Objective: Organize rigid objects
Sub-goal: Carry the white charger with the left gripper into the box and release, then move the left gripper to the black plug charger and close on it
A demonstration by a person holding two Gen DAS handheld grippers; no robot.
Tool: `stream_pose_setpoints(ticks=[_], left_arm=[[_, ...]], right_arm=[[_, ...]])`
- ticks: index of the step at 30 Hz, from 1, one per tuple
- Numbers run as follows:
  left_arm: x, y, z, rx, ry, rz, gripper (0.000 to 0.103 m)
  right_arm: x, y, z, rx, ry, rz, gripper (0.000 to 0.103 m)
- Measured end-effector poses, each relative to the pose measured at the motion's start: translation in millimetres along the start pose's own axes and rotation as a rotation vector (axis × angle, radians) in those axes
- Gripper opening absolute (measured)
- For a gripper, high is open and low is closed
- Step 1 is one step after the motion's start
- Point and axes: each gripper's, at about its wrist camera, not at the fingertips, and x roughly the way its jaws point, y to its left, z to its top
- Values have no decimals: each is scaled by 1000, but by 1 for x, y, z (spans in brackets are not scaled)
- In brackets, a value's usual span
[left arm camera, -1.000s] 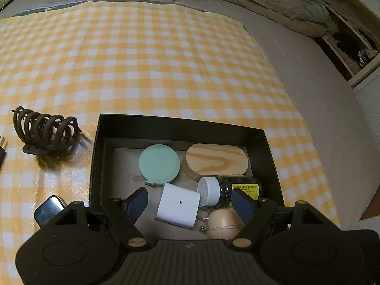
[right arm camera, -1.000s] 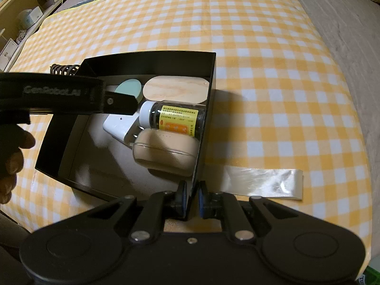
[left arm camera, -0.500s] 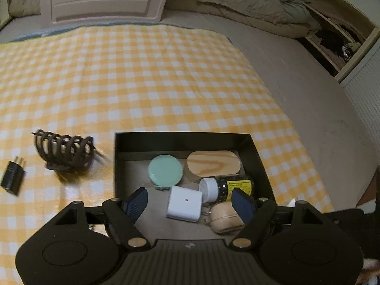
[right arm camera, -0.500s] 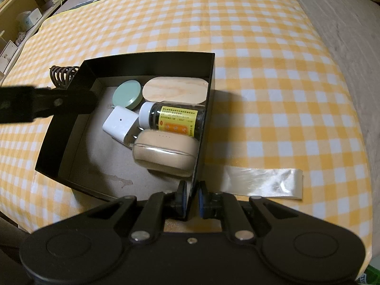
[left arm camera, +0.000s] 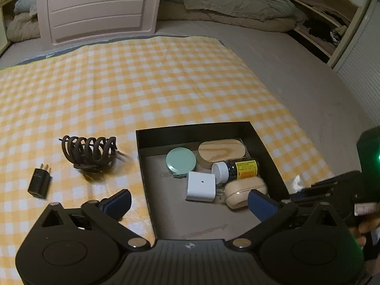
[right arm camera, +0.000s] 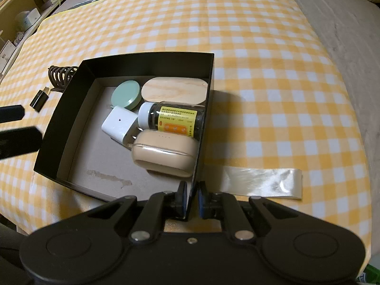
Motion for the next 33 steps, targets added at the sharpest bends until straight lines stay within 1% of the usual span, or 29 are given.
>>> stream_pose_setpoints(ticks=[9,14,17,21,26,30,33], left_arm=[[-12,-4,-10,63,-14,15,103],[-16,-1,-12,51,-26,24,103],[-21,6,-11,37,-49,55,103],[-28,23,-8,32,-104,115,103],[-35,57,-4,0,-153,185,103],[-36,88,-2,-21,-176,243,103],[-33,111,-2,-52,-173,278,103]], right_arm=[[0,-1,0,0,-1,-5,9],[0,0,0,3,0,-3,9],[0,-1,1,1,-1,-6,9],[0,-1,1,3,0,-4,9],[1,-1,1,2,-1,-4,9],[1,0,1,0,-1,-5,9],[1,0,1,2,-1,-4,9]])
